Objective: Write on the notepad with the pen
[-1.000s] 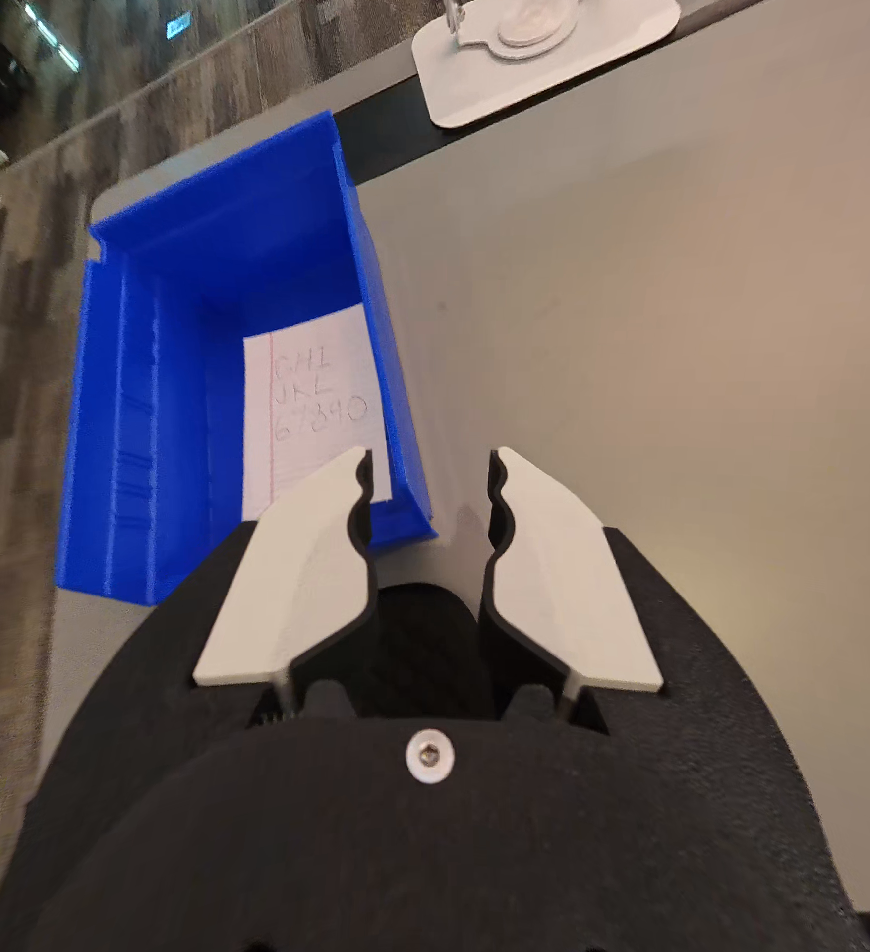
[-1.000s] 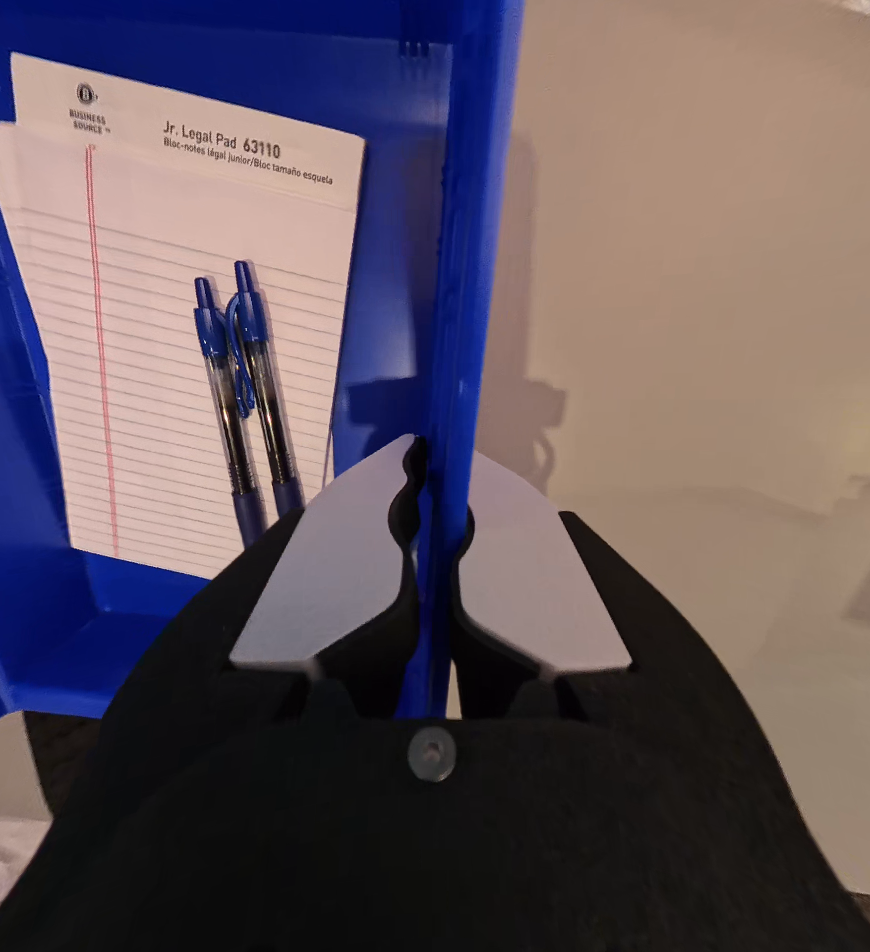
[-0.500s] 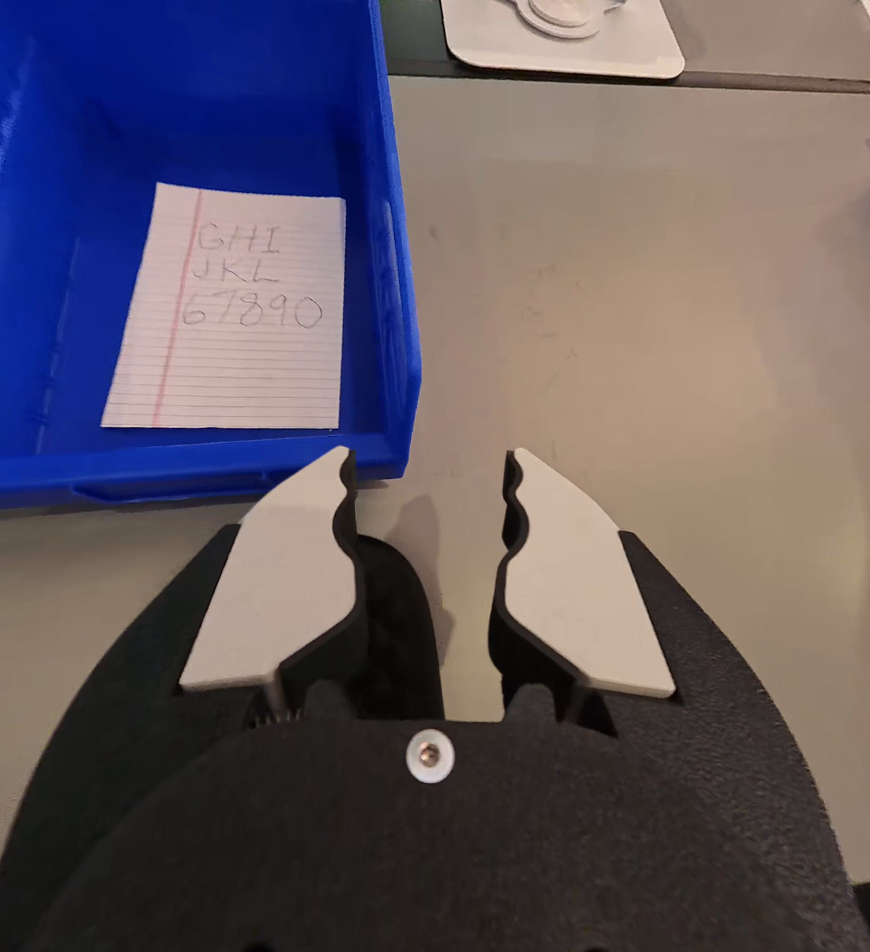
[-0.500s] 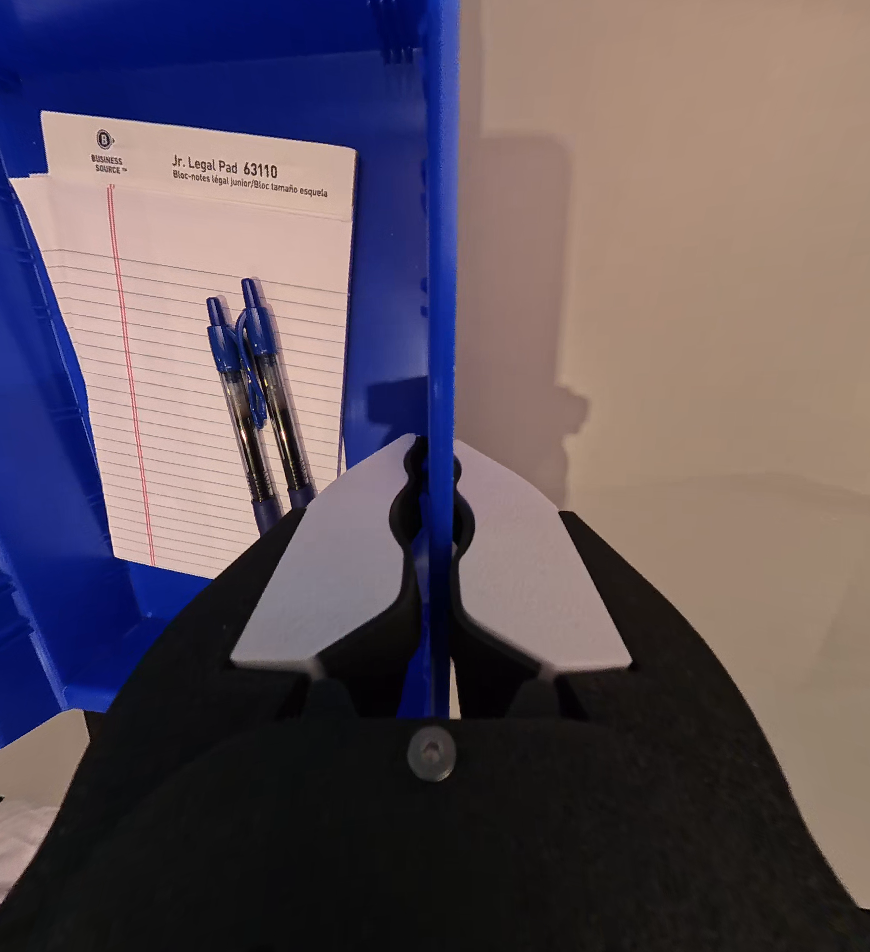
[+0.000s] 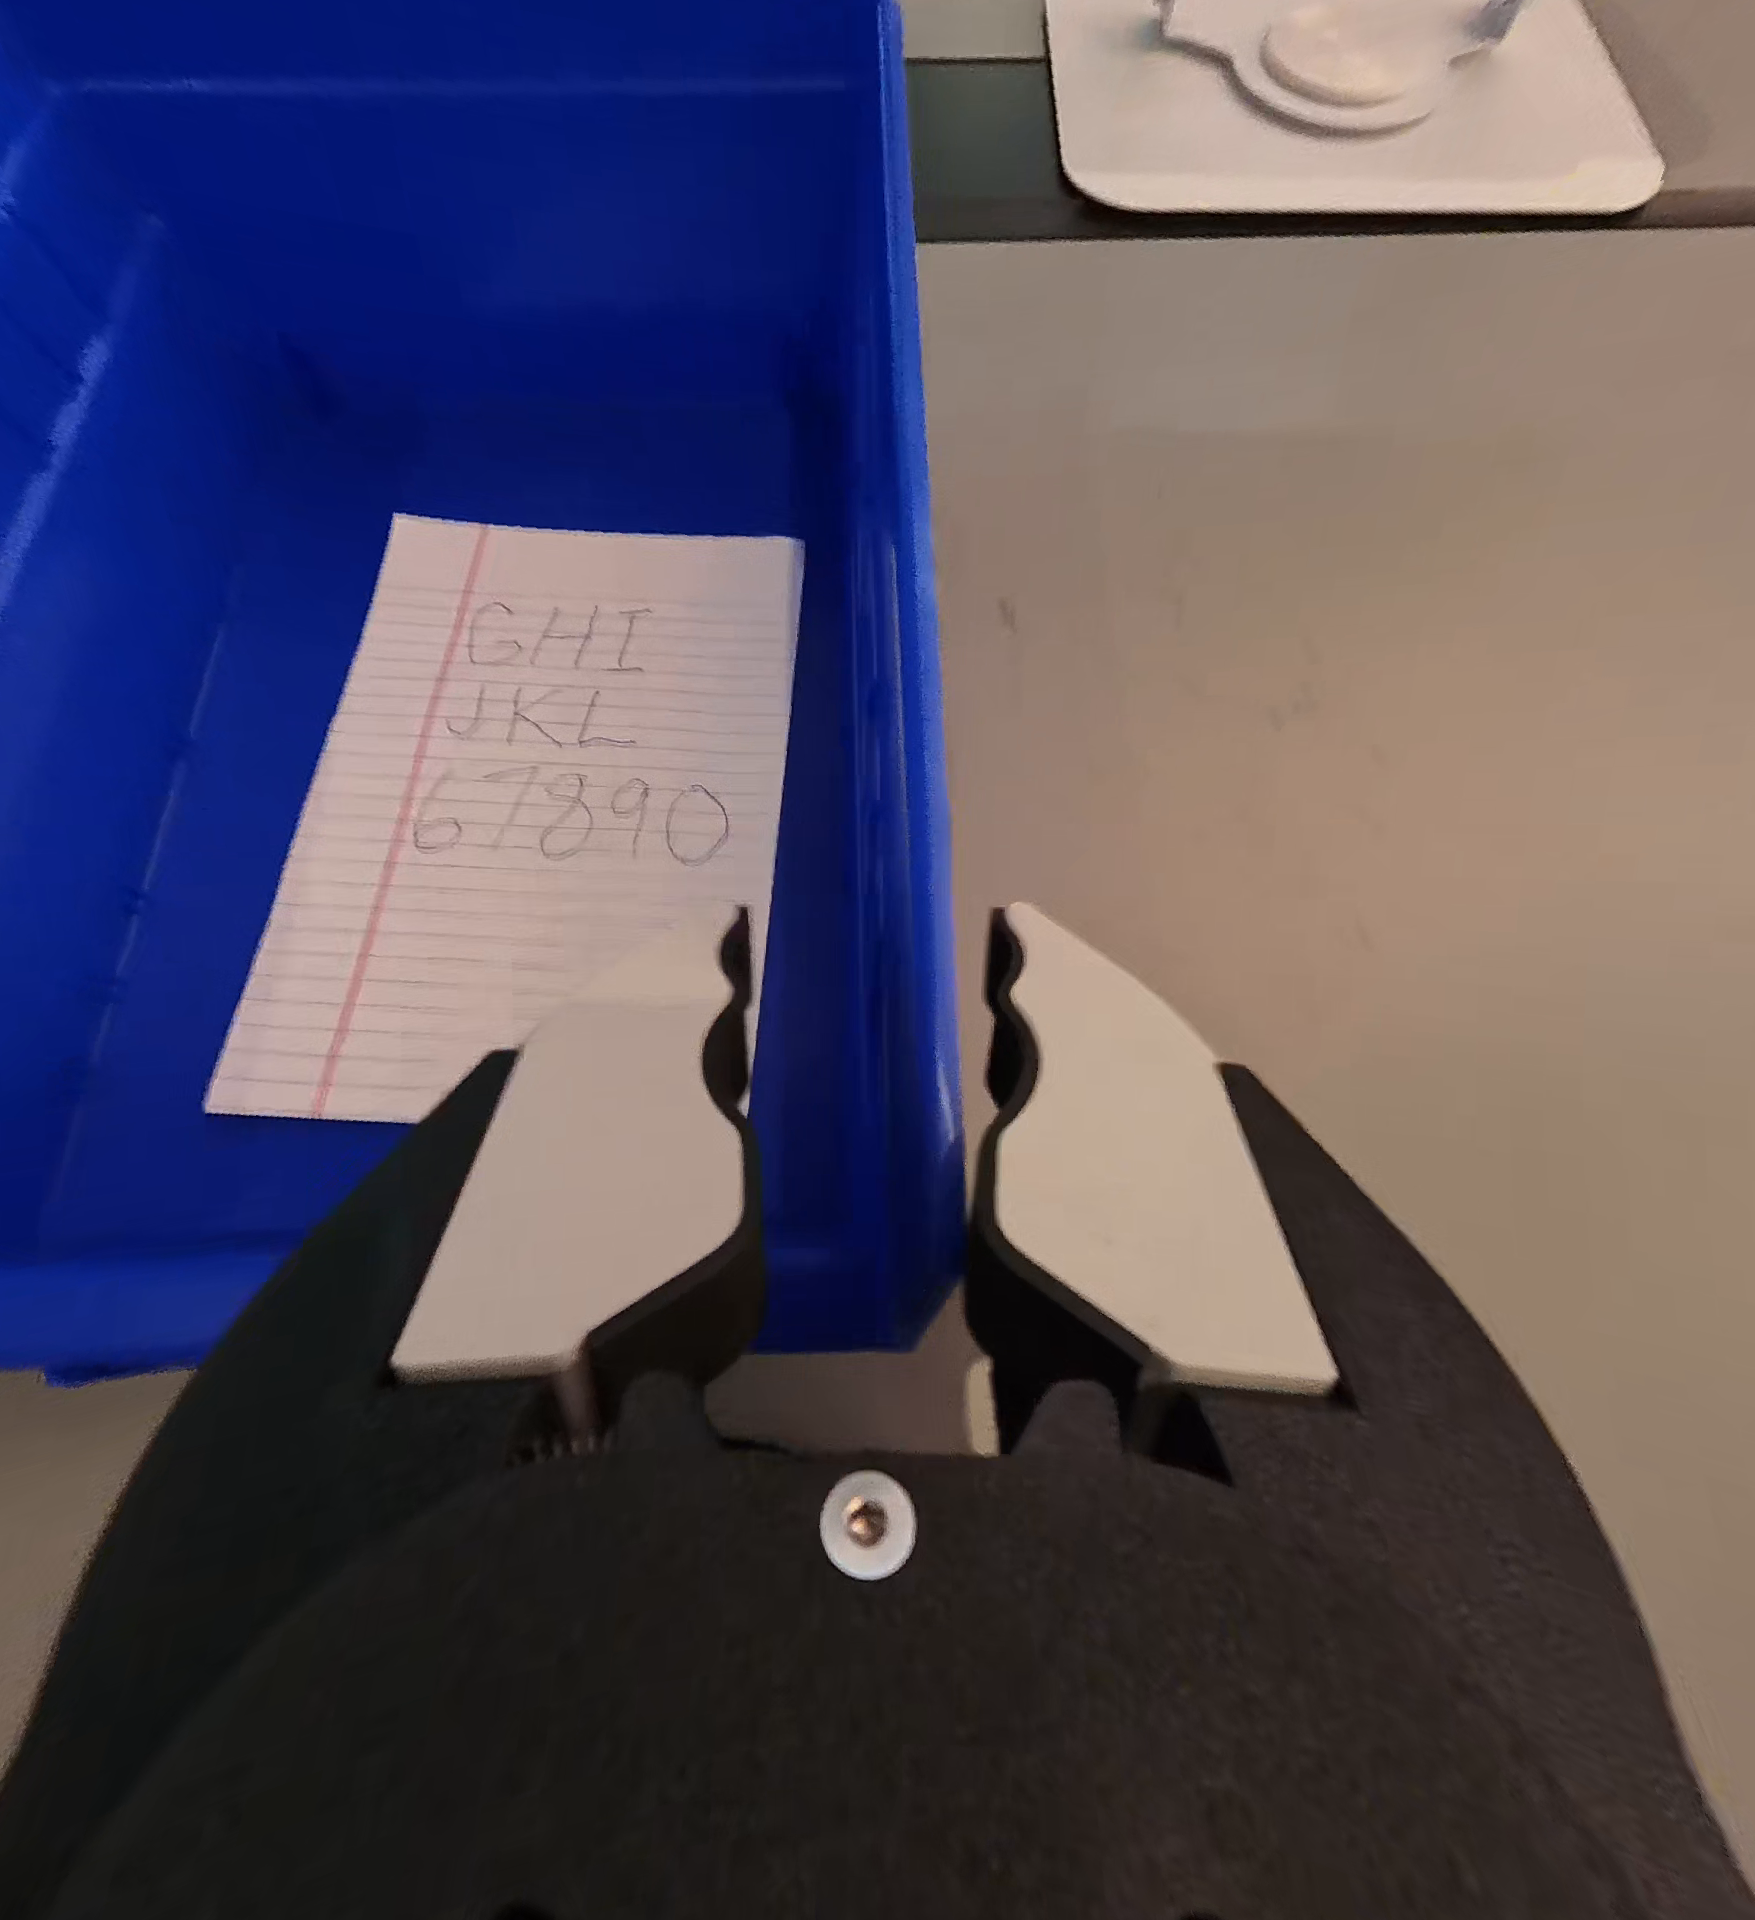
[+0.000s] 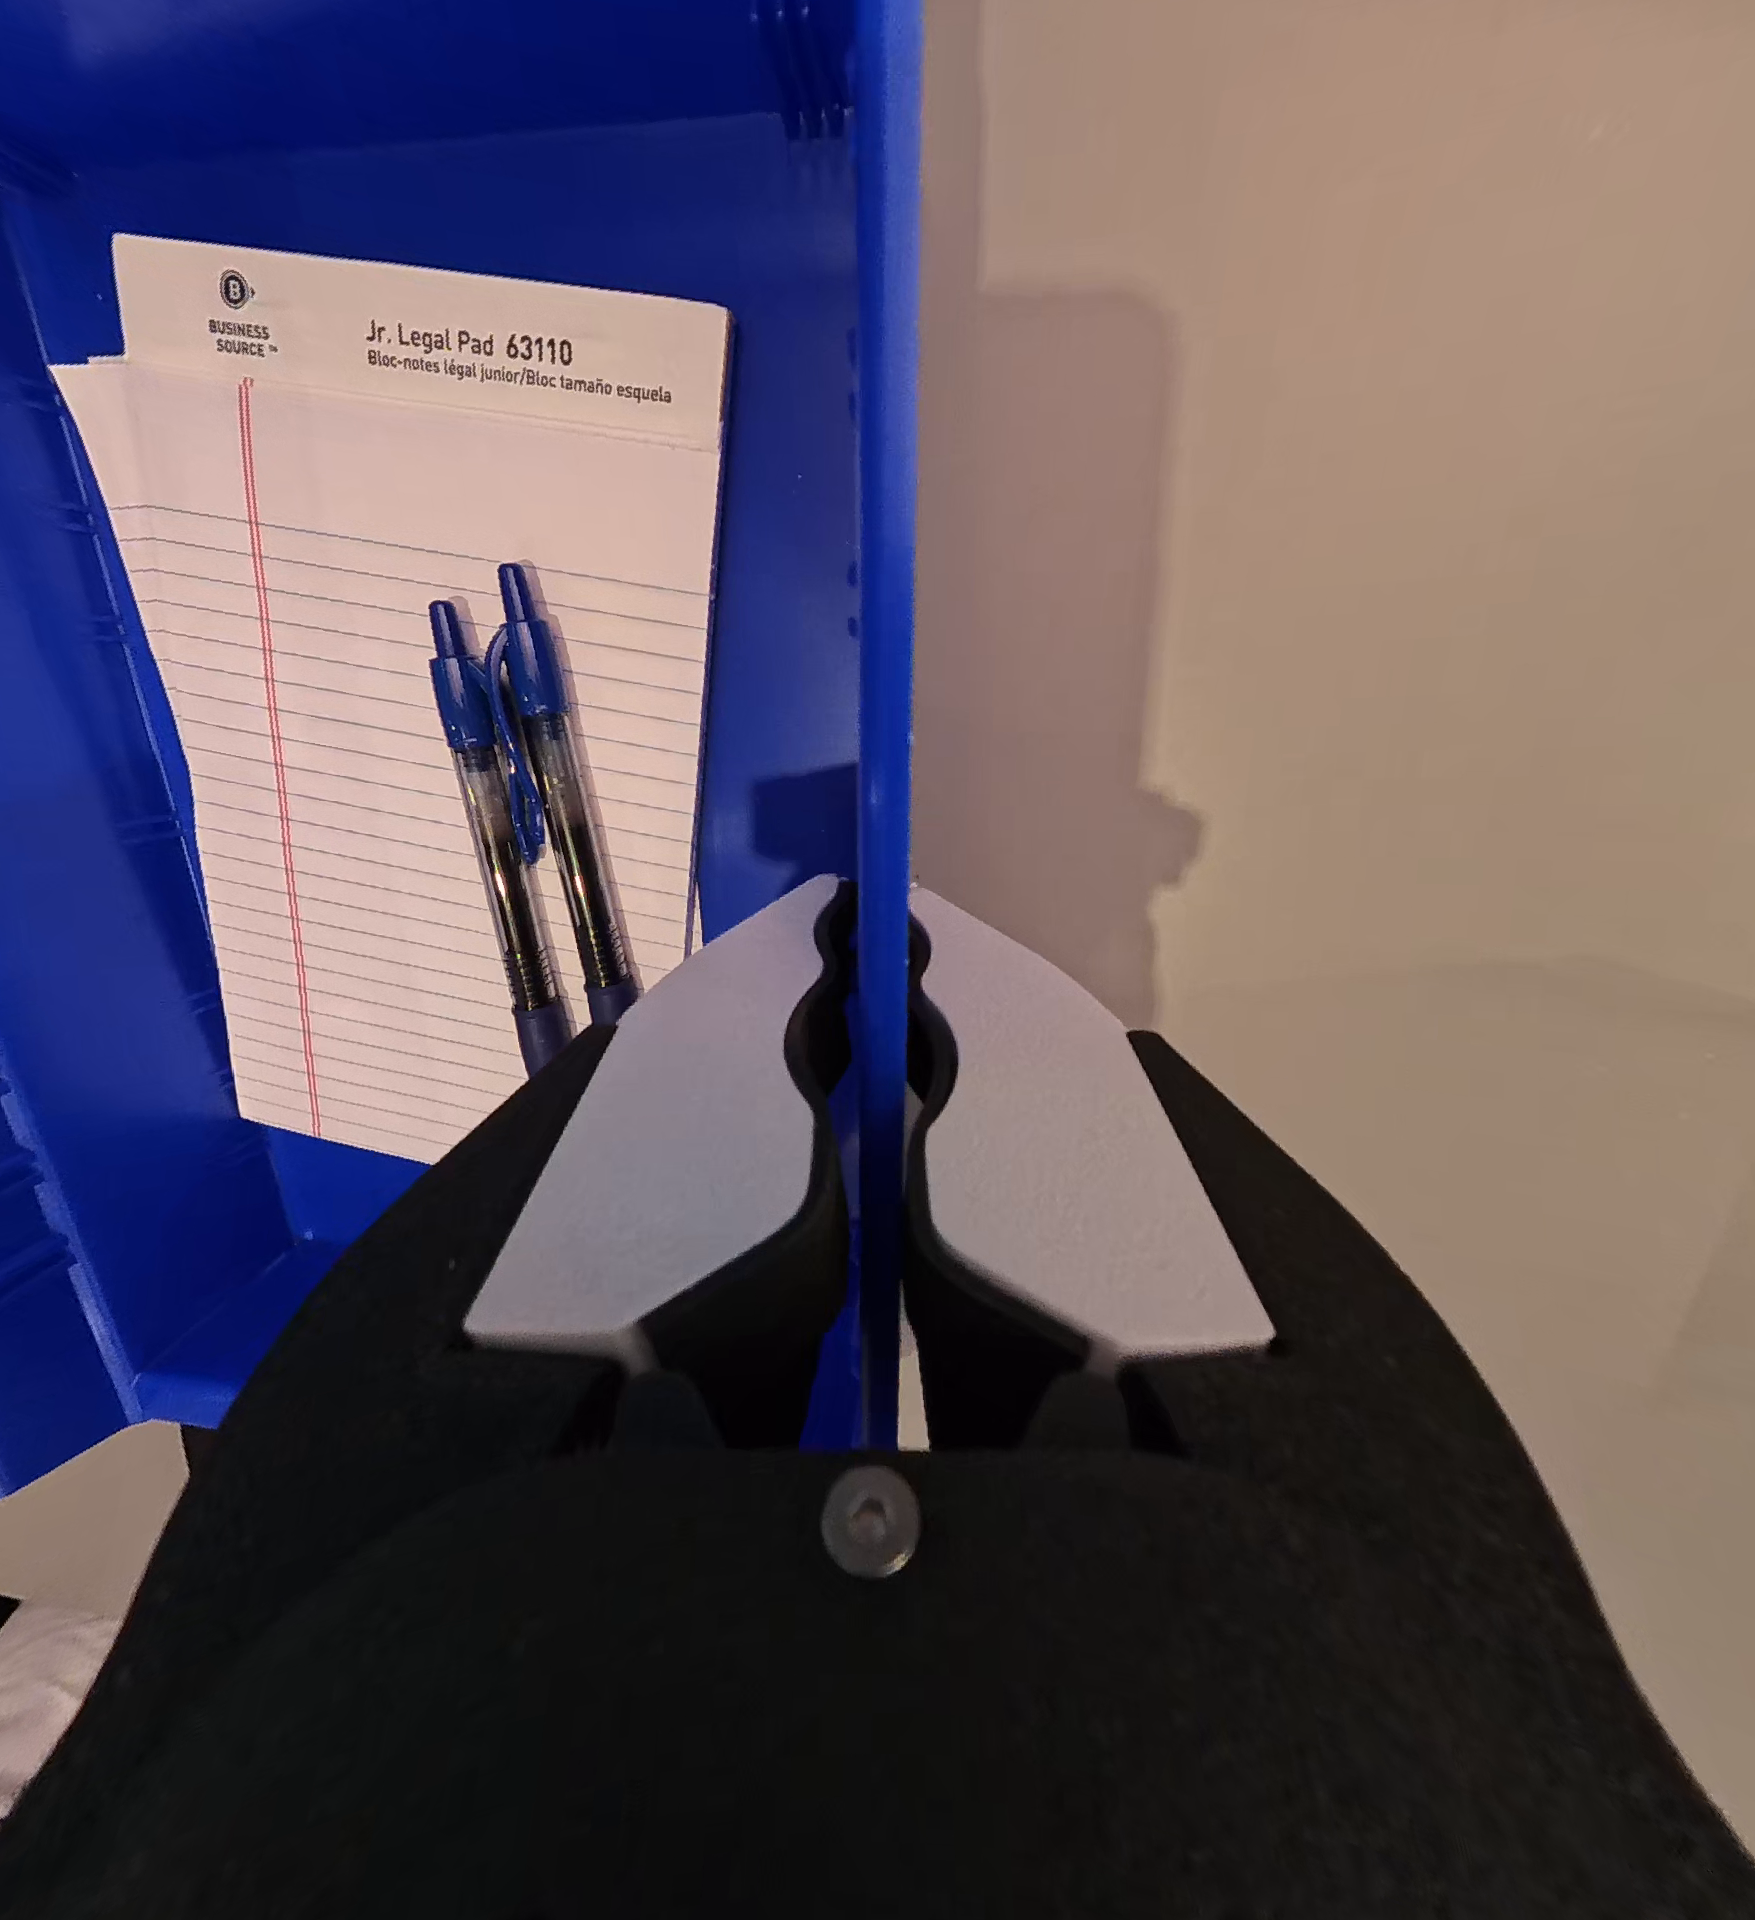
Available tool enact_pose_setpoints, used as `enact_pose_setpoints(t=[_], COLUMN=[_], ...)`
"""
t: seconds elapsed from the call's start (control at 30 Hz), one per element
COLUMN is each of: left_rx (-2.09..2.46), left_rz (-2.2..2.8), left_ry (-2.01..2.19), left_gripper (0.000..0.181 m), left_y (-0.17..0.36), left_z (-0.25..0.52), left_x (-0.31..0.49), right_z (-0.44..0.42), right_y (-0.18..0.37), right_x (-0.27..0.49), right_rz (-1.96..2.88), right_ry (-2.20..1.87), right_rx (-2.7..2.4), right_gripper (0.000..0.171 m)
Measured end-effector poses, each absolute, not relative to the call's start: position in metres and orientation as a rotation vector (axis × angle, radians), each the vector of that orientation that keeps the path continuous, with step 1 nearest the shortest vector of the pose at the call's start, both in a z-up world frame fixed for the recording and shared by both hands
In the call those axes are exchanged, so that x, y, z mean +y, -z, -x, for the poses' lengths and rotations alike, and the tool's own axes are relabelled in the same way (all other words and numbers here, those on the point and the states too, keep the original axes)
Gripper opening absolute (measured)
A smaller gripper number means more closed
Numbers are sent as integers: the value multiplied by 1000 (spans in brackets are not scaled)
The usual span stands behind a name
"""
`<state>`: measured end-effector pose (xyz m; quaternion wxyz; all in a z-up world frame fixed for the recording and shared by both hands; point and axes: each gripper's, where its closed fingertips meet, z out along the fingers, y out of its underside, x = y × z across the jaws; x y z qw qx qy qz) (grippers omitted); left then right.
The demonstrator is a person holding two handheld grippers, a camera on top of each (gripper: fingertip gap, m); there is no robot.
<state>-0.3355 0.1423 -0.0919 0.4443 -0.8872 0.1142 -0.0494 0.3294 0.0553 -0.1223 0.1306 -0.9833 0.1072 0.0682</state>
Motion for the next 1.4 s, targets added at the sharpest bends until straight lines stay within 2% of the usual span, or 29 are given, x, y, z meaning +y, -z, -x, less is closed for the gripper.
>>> enact_pose_setpoints(t=[0.07, 0.1, 0.23, 0.43, 0.8, 1.1, 1.27, 1.33, 1.4], left_rx=[327, 342, 398, 422, 541, 665, 685, 689, 684], left_rz=[2194, 2208, 2216, 2228, 2214, 2200, 2186, 2184, 2172], left_ry=[114, 107, -39, -30, 46, 143, 195, 245, 357], left_gripper=[20, 16, 6, 6, 14, 29, 33, 37, 47], left_y=[93, 95, 97, 98, 100, 101, 101, 101, 99], left_z=[330, 328, 331, 309, 208, 130, 104, 94, 80], left_x=[147, 148, 153, 140, 86, 50, 40, 36, 30], right_z=[-329, -329, -329, -326, -274, -202, -196, -200, -200], right_y=[122, 122, 122, 122, 121, 121, 129, 135, 136], right_x=[55, 55, 55, 55, 59, 78, 102, 98, 97], right_rz=[2855, 2855, 2849, 2855, 2898, 2954, 2936, 3007, 3037], right_ry=[-208, -214, -232, -242, -351, -322, -209, -143, -140], right_rx=[310, 310, 317, 338, 349, 150, 157, 170, 177], right_gripper=[6, 6, 6, 6, 7, 8, 27, 24, 10])
